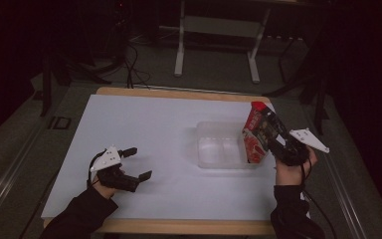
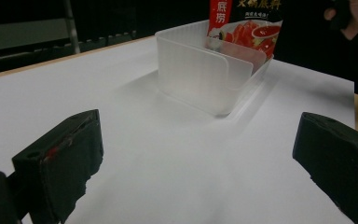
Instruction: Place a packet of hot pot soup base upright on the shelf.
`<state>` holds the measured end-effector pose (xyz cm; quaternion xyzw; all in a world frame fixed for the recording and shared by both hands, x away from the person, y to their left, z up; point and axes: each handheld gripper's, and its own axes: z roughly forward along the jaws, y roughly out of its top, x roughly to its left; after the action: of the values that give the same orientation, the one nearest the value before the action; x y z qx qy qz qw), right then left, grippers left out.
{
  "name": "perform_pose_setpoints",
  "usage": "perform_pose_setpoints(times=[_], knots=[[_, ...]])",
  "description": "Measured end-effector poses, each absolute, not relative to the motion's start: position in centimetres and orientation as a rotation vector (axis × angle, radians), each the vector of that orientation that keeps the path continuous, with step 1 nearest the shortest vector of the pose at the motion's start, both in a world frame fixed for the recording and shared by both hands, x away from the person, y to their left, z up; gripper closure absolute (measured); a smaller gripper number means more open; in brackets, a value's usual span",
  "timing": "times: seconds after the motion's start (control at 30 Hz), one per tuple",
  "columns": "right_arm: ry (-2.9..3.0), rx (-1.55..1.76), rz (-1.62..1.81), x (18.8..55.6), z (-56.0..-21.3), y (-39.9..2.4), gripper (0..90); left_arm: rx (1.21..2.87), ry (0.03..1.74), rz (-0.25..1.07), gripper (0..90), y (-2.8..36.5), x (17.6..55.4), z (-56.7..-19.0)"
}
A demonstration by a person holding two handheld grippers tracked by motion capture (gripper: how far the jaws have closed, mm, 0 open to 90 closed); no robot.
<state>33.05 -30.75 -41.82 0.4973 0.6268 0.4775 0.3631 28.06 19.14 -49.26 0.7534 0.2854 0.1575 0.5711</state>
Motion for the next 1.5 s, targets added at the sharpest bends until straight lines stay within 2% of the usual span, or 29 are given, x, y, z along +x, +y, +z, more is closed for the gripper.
perform_pose_setpoints(times=[0.07,0.23,0.4,0.93,1.5], knots=[[1.616,1.257,1.247,32.8,-41.3,-30.9,36.5,1.768,0.666,0.368,1.8,19.1,28.1,-49.2],[1.666,1.173,1.295,32.0,-39.8,-31.0,19.3,1.768,0.659,0.365,1.7,19.0,28.0,-49.2],[1.699,1.114,1.322,31.3,-38.3,-30.8,12.2,1.773,0.657,0.355,1.7,19.0,28.0,-49.4],[1.808,0.912,1.494,28.0,-36.3,-27.8,13.2,1.769,0.635,0.344,1.7,19.0,27.8,-49.2],[2.036,0.831,1.535,27.4,-40.6,-24.7,13.2,1.772,0.624,0.342,1.7,19.0,27.7,-49.2]])
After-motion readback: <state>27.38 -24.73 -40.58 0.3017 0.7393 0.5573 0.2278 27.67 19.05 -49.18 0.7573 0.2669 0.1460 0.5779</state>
